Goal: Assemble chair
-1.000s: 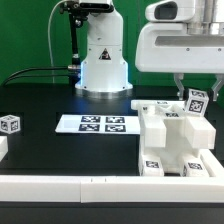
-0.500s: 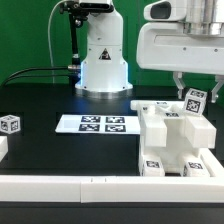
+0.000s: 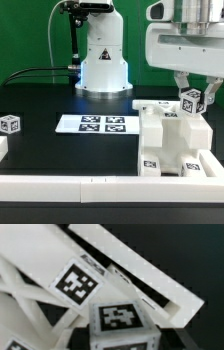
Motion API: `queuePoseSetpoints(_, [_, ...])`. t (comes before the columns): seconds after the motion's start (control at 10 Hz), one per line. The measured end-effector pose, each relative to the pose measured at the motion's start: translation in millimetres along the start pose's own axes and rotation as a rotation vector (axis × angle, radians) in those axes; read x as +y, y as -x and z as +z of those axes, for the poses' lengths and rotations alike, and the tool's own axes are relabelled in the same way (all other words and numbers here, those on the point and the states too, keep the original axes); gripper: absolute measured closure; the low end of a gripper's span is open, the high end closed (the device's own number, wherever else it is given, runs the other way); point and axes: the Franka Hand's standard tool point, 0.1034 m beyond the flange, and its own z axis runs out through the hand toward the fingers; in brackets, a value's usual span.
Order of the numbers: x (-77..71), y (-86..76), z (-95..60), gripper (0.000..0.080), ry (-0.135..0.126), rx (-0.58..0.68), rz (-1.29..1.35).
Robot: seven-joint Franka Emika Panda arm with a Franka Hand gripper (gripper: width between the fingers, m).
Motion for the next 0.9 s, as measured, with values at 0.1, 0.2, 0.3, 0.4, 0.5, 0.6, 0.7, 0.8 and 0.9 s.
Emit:
queuePoseSetpoints(0.1, [0.0, -0.4, 0.3, 0.0514, -0.003, -0.005, 0.081])
queuePoseSetpoints(0.2, [0.0, -0.3, 0.3, 0.0514, -0.003, -0.005, 0.083])
queuePoseSetpoints(0.3, [0.1, -0.3, 0.5, 0.0514, -0.002, -0.005, 0.082])
queuePoseSetpoints(0.4, [0.1, -0.2, 0.6, 0.0437, -0.002, -0.005, 0.082])
queuePoseSetpoints(0.5, [0.2, -0.2, 0.6, 0.0239, -0.002, -0.005, 0.073])
queuePoseSetpoints(0.6, [0.9, -1.6, 0.5, 0.0239, 0.001, -0.002, -0.057])
queuePoseSetpoints(0.7, [1.5, -3.0, 0.0, 0.0168, 0.001, -0.001, -0.162])
queuePoseSetpoints(0.8, [1.3, -1.4, -0.8, 0.0155, 0.001, -0.001, -0.273])
queuePoseSetpoints(0.9, [1.5, 2.2, 0.2, 0.0155, 0.009, 0.005, -0.416])
